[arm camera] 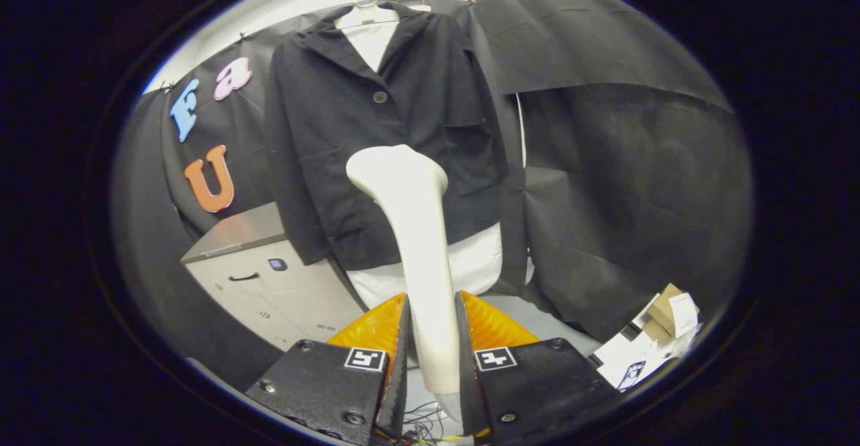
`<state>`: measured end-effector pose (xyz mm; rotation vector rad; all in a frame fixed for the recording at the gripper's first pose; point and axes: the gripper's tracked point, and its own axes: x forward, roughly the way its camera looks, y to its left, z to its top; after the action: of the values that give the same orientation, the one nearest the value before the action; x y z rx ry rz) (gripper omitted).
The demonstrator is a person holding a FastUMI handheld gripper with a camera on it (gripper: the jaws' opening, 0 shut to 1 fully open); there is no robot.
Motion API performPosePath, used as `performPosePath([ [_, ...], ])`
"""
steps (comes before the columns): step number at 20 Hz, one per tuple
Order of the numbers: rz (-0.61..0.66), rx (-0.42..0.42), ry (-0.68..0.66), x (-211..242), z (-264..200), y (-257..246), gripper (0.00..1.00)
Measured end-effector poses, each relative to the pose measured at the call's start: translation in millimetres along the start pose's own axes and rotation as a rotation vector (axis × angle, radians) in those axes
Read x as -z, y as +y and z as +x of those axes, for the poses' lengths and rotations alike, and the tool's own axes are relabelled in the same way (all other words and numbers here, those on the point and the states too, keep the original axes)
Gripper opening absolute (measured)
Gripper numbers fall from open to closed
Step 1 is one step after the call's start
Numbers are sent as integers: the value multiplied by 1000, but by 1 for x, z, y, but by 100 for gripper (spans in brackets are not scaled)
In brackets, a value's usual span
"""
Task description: Iron the clothes twice with a garment steamer, once on the left side and once on the right side.
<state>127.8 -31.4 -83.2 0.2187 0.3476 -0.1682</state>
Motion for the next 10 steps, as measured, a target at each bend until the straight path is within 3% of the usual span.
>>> performPosePath([
  [10, -66, -119, -5, 23, -56, 72, 35],
])
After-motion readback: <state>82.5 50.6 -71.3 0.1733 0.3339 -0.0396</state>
